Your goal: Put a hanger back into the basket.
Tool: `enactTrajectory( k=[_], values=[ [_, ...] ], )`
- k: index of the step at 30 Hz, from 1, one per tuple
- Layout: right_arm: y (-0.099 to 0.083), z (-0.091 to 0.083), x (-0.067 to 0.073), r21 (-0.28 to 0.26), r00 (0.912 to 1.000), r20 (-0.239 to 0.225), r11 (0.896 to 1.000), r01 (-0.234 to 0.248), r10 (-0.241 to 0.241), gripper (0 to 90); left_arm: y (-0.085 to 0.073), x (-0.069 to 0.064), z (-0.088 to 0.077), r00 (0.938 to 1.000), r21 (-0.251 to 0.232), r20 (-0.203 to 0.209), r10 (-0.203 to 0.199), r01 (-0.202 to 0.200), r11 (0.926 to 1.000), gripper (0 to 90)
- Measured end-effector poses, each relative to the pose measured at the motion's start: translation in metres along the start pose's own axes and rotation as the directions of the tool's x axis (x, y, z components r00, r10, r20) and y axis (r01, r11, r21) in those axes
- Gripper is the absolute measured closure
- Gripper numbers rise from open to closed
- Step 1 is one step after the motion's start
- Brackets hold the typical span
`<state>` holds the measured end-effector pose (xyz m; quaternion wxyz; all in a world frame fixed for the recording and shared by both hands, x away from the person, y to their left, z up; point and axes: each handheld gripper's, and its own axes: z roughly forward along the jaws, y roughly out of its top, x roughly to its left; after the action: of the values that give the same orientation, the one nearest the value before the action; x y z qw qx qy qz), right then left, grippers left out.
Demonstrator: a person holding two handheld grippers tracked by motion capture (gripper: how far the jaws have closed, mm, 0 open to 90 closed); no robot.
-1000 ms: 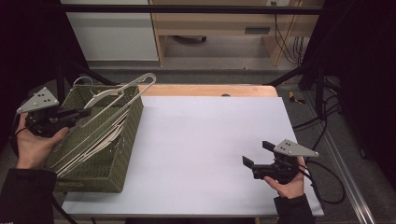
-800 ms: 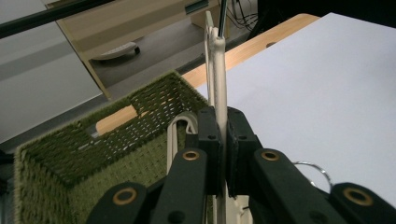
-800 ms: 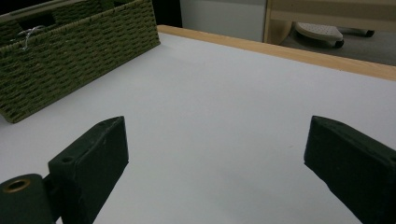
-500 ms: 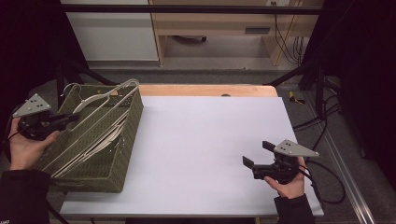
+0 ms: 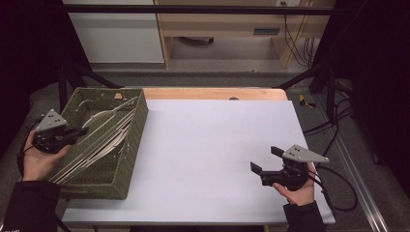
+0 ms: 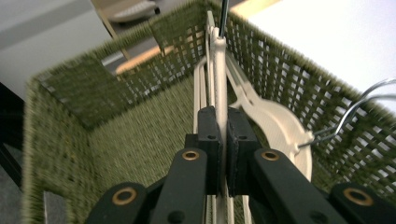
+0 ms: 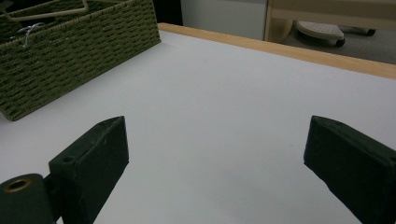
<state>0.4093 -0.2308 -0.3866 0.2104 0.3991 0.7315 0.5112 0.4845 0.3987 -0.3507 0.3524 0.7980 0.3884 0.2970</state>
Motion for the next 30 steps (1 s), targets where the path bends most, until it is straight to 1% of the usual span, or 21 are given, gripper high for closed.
enactTrajectory(
  k=[2, 4, 6, 8, 9, 11, 12, 13, 15, 16, 17, 18, 19, 21, 22, 23, 25, 26, 27, 28, 30],
  values=[
    [0.000, 0.000, 0.000, -0.001, 1.0000, 0.001, 1.000, 0.000, 0.000, 7.4, -0.006, -0.001, 0.006, 0.9999, 0.001, -0.002, -0.011, 0.011, 0.9999, 86.0],
    [0.000, 0.000, 0.000, 0.003, 1.0000, 0.003, 1.000, 0.001, -0.001, 7.5, -0.011, -0.002, 0.010, 0.9999, -0.001, -0.006, -0.011, 0.011, 0.9999, 85.8],
    [-0.001, 0.000, 0.000, 0.007, 1.0000, 0.000, 1.000, 0.008, -0.008, 7.6, -0.015, -0.002, 0.012, 0.9999, -0.002, -0.003, -0.012, 0.012, 0.9999, 85.4],
    [-0.001, 0.001, 0.000, 0.006, 1.0000, -0.002, 1.000, 0.008, -0.008, 7.6, -0.019, -0.003, 0.013, 0.9999, 0.009, 0.002, -0.010, 0.010, 0.9999, 84.7],
    [-0.001, 0.001, 0.001, 0.002, 1.0000, -0.001, 1.000, 0.000, 0.000, 7.6, -0.020, -0.003, 0.014, 0.9998, 0.021, 0.009, -0.018, 0.018, 0.9996, 84.1],
    [-0.001, 0.001, 0.001, 0.001, 1.0000, -0.001, 1.000, 0.002, -0.002, 7.7, -0.025, -0.003, 0.017, 0.9992, 0.059, 0.028, -0.027, 0.025, 0.9979, 82.5],
    [-0.001, 0.001, 0.001, 0.001, 1.0000, -0.001, 1.000, 0.002, -0.002, 7.7, -0.027, -0.003, 0.019, 0.9985, 0.064, 0.040, -0.038, 0.036, 0.9973, 81.4],
    [-0.001, 0.001, 0.001, 0.001, 1.0000, -0.001, 1.000, 0.002, -0.002, 7.8, -0.029, -0.002, 0.019, 0.9971, 0.077, 0.060, -0.047, 0.043, 0.9961, 80.8],
    [-0.001, 0.002, 0.001, 0.001, 1.0000, -0.002, 1.000, 0.002, -0.002, 7.9, -0.030, -0.003, 0.022, 0.9926, 0.076, 0.094, -0.077, 0.070, 0.9946, 78.5],
    [-0.001, 0.002, 0.001, 0.001, 1.0000, -0.001, 1.000, 0.000, 0.000, 7.9, -0.030, -0.003, 0.022, 0.9918, 0.095, 0.105, -0.073, 0.063, 0.9934, 77.4],
    [-0.001, 0.002, 0.001, 0.002, 1.0000, -0.002, 1.000, 0.000, 0.000, 7.9, -0.030, -0.005, 0.023, 0.9912, 0.098, 0.106, -0.080, 0.069, 0.9928, 76.5],
    [-0.001, 0.002, 0.001, 0.005, 1.0000, -0.005, 1.000, 0.004, -0.004, 8.0, -0.029, -0.006, 0.024, 0.9921, 0.104, 0.104, -0.071, 0.061, 0.9927, 76.2],
    [-0.001, 0.002, 0.001, 0.008, 1.0000, -0.005, 1.000, 0.007, -0.007, 8.0, -0.029, -0.007, 0.024, 0.9911, 0.108, 0.107, -0.078, 0.067, 0.9919, 75.2],
    [-0.001, 0.002, 0.001, 0.006, 1.0000, -0.003, 1.000, 0.001, -0.001, 8.0, -0.028, -0.009, 0.026, 0.9875, 0.102, 0.120, -0.102, 0.090, 0.9907, 69.7],
    [-0.001, 0.002, 0.001, 0.006, 1.0000, -0.003, 1.000, 0.001, -0.001, 8.0, -0.027, -0.010, 0.026, 0.9861, 0.105, 0.128, -0.105, 0.092, 0.9902, 67.2],
    [-0.001, 0.002, 0.001, 0.006, 1.0000, -0.003, 1.000, 0.001, -0.001, 8.0, -0.026, -0.010, 0.025, 0.9867, 0.107, 0.131, -0.096, 0.082, 0.9908, 64.7],
    [-0.001, 0.002, 0.001, 0.002, 1.0000, -0.003, 1.000, 0.000, 0.000, 8.0, -0.023, -0.013, 0.024, 0.9841, 0.101, 0.148, -0.099, 0.084, 0.9913, 58.3],
    [-0.001, 0.001, 0.001, 0.001, 1.0000, -0.002, 1.000, -0.001, 0.001, 8.0, -0.022, -0.014, 0.022, 0.9829, 0.077, 0.154, -0.102, 0.091, 0.9929, 56.5],
    [-0.001, 0.001, 0.001, 0.004, 1.0000, -0.004, 1.000, 0.004, -0.004, 8.0, -0.021, -0.015, 0.019, 0.9840, 0.058, 0.148, -0.099, 0.091, 0.9941, 55.7],
    [-0.001, 0.000, 0.000, 0.005, 1.0000, -0.004, 1.000, 0.005, -0.005, 8.0, -0.019, -0.014, 0.016, 0.9837, 0.052, 0.153, -0.095, 0.088, 0.9948, 55.1],
    [-0.001, 0.000, 0.000, 0.002, 1.0000, -0.004, 1.000, 0.006, -0.006, 8.0, -0.015, -0.016, 0.009, 0.9830, 0.015, 0.152, -0.103, 0.102, 0.9947, 51.8]
  ],
)
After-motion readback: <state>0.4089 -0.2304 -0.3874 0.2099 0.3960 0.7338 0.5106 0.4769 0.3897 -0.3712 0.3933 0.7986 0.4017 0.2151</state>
